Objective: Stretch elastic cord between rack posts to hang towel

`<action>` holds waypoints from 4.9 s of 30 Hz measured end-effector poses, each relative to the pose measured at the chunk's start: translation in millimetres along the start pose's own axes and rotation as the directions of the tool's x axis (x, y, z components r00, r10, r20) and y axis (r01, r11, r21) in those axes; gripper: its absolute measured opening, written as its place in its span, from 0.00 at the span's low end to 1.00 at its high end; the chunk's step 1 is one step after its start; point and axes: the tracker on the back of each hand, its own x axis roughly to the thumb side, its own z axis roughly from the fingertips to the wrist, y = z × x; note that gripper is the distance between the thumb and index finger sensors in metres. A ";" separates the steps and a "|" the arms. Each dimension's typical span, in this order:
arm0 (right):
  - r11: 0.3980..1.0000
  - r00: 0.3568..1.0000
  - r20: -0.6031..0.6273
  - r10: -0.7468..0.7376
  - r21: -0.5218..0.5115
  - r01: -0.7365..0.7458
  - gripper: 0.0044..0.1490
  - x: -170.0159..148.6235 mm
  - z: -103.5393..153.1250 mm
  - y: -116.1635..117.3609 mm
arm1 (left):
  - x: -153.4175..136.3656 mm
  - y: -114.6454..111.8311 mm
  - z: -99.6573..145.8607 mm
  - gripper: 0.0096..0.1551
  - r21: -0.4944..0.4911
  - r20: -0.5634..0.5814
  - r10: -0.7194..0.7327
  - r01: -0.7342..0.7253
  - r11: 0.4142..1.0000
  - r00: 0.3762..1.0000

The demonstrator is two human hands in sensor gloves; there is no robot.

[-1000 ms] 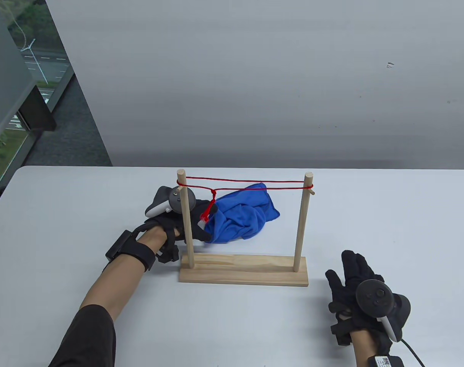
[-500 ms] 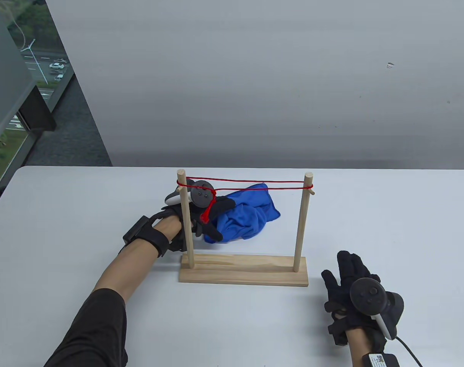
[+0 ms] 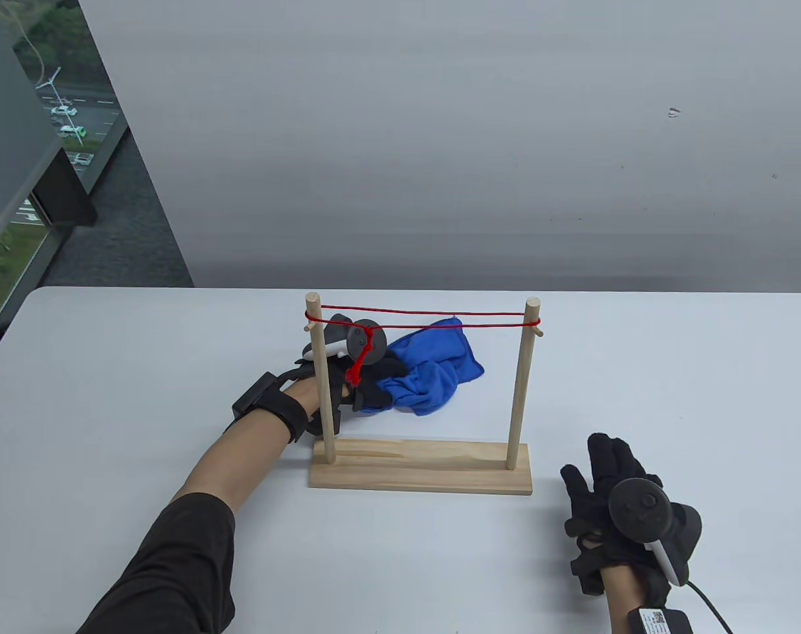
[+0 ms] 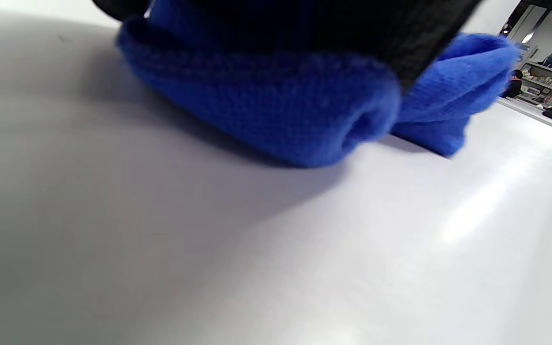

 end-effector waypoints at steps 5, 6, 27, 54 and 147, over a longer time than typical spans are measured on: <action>1.000 1.000 0.002 -0.012 -0.025 0.012 0.46 -0.6 0.3 -5.5 | -10.1 6.9 3.4 0.24 0.091 -0.024 0.090 -0.087 0.992 0.996; 0.999 1.000 0.003 -0.015 -0.038 0.015 0.46 -1.2 0.4 -7.8 | -14.8 7.9 6.4 0.24 0.125 -0.012 0.157 -0.154 0.980 0.988; 0.996 0.998 0.038 -0.054 -0.066 0.057 0.46 6.1 2.3 -12.5 | -42.6 73.8 139.9 0.24 0.523 0.203 0.513 -0.535 0.663 0.834; 0.981 0.971 0.145 -0.190 0.007 0.191 0.44 19.0 17.5 -12.9 | 22.0 94.9 335.5 0.23 0.807 -0.053 0.373 -0.180 0.563 0.926; 0.920 0.817 0.423 -0.393 0.190 0.344 0.26 153.8 -8.9 -40.7 | 126.2 -24.2 271.0 0.60 0.130 0.211 0.386 -0.417 0.900 0.898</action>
